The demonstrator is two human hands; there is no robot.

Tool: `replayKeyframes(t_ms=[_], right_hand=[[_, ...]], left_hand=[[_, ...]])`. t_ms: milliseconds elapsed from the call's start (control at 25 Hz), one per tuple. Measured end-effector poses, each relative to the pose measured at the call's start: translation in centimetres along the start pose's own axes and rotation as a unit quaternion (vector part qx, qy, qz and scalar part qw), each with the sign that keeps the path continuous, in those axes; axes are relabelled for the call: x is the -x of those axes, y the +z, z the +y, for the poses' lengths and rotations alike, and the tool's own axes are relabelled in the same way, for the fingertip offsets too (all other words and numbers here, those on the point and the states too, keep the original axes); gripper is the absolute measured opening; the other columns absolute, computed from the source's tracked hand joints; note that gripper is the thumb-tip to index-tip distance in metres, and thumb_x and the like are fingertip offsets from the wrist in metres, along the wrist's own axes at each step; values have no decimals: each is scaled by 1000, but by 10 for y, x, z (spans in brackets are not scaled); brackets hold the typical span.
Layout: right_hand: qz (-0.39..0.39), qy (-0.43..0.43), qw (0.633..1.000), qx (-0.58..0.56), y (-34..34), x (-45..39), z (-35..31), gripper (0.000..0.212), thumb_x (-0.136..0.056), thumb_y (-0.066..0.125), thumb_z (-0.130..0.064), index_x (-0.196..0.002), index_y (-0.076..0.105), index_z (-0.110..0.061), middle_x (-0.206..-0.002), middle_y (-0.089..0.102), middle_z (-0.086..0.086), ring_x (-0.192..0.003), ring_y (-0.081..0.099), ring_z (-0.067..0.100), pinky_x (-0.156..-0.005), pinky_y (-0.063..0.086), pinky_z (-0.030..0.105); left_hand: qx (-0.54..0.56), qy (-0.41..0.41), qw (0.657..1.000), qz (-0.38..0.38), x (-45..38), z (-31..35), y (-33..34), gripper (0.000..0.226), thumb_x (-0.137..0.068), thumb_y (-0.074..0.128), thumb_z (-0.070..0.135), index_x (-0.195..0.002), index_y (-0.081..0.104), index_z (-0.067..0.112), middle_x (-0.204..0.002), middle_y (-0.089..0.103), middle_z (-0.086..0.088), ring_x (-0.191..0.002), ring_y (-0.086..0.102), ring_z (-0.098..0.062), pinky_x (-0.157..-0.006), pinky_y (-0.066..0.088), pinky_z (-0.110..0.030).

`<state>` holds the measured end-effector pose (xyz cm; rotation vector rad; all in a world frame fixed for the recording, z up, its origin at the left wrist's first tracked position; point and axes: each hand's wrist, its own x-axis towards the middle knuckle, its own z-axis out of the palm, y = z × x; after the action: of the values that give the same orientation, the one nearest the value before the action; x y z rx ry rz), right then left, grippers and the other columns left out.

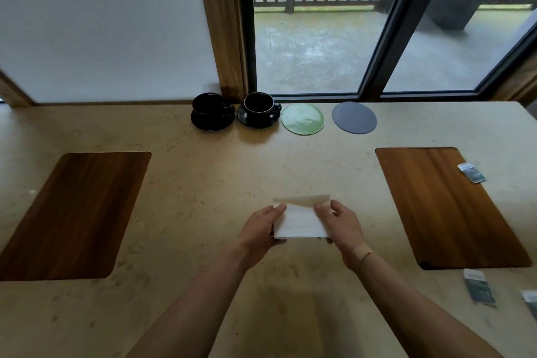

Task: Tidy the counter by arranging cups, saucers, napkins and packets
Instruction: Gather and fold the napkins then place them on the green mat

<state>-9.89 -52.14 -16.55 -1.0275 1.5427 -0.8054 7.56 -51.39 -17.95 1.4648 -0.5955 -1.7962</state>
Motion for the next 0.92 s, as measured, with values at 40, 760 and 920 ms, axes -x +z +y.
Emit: replayKeyframes(t_ms=[40, 760, 920], right_hand=[[4, -12, 1000, 7, -5, -2, -3, 18, -95, 56, -31, -88, 60, -14, -85, 61, 5, -69, 54, 15, -48, 41, 24], [30, -100, 987, 121, -135, -154, -36, 19, -92, 53, -46, -92, 60, -29, -66, 67, 0, -48, 63, 21, -57, 56, 45], [9, -108, 984, 143, -132, -189, -51, 22, -93, 51, -43, -90, 63, -25, -62, 66, 0, -50, 63, 17, -61, 50, 36]], left_hand=[[-40, 19, 999, 19, -2, 1, 8, 28, -96, 55, 33, -109, 62, 10, -96, 62, -7, -86, 59, -20, -61, 49, -28], [-213, 207, 930, 219, -105, 60, 151, 21, -98, 50, 36, -94, 63, 21, -85, 69, 2, -70, 61, -15, -63, 46, -31], [-216, 206, 923, 242, -140, 79, 144, 22, -96, 54, 35, -80, 61, 22, -68, 62, 3, -56, 50, -15, -58, 40, -32]])
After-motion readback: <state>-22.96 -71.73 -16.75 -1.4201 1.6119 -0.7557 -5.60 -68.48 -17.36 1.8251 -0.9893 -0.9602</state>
